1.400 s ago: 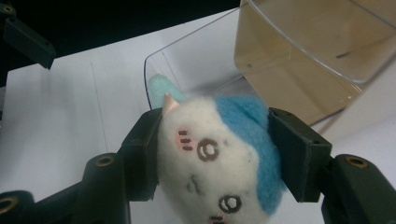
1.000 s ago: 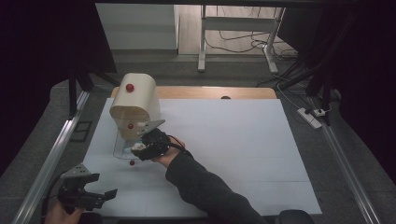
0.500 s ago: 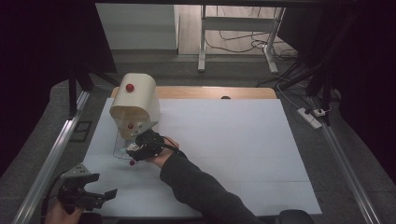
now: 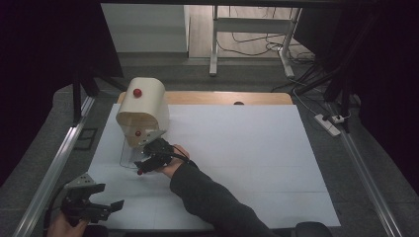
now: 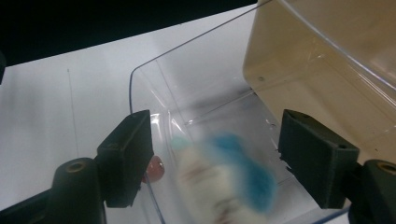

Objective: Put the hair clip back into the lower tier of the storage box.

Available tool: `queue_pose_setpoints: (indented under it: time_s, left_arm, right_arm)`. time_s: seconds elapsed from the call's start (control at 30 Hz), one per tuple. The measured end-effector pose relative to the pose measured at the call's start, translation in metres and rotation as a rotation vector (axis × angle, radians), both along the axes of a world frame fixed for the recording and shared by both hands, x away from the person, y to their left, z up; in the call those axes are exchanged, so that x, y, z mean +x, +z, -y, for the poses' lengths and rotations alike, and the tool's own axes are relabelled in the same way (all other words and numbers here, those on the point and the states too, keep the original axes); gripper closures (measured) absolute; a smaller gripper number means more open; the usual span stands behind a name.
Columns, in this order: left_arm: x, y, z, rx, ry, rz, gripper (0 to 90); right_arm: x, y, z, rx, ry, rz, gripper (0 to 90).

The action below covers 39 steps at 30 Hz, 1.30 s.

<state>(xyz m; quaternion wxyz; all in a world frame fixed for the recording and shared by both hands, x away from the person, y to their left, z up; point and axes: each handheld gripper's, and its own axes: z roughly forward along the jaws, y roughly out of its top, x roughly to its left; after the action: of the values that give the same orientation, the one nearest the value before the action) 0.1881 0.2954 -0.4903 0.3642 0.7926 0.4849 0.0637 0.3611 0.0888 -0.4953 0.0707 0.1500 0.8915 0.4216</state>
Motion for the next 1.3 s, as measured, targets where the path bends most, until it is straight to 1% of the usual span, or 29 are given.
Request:
queue_pose_setpoints:
  time_s: [0.17,0.37,0.47,0.63,0.7,0.73,0.83,0.87,0.93,0.97,1.23,1.3]
  left_arm:
    - [0.000,0.000,0.000,-0.001,0.000,0.000,0.5]
    - [0.000,0.000,0.000,-0.001,0.000,0.001,0.5]
    - [0.000,0.000,0.000,-0.001,0.001,0.001,0.5]
    - [0.000,0.000,0.000,0.001,0.000,0.000,0.5]
    - [0.000,0.000,0.000,0.001,0.000,0.000,0.6]
    - [0.000,0.000,0.000,0.001,0.001,0.000,0.6]
    - [0.000,0.000,0.000,0.001,0.000,-0.001,0.6]
    - [0.000,0.000,0.000,0.001,0.000,-0.001,0.6]
    - [0.000,0.000,0.000,0.001,0.001,-0.001,0.6]
    - [0.000,0.000,0.000,0.000,0.000,-0.001,0.6]
    - [0.000,0.000,0.000,0.000,0.002,-0.002,0.7]
    - [0.000,0.000,0.000,0.001,0.002,-0.002,0.7]
  right_arm:
    - [-0.002,0.004,0.001,0.004,0.005,-0.002,22.5]
    - [-0.004,0.009,0.004,-0.020,0.018,0.011,20.4]
    - [-0.006,0.012,0.007,-0.015,0.021,0.005,19.0]
    - [-0.010,0.016,0.011,-0.022,0.034,-0.012,16.1]
    - [-0.012,0.018,0.012,-0.036,0.042,-0.011,14.8]
    - [-0.013,0.018,0.013,-0.030,0.044,-0.010,14.4]
    - [-0.015,0.019,0.015,-0.045,0.051,-0.012,12.4]
    - [-0.016,0.019,0.016,-0.044,0.051,-0.011,12.1]
    - [-0.017,0.019,0.018,-0.053,0.042,-0.022,8.6]
    - [-0.017,0.019,0.019,-0.057,0.040,-0.024,8.6]
    - [-0.021,0.021,0.025,-0.049,0.044,-0.032,7.0]
    - [-0.021,0.022,0.027,-0.050,0.054,-0.036,6.0]
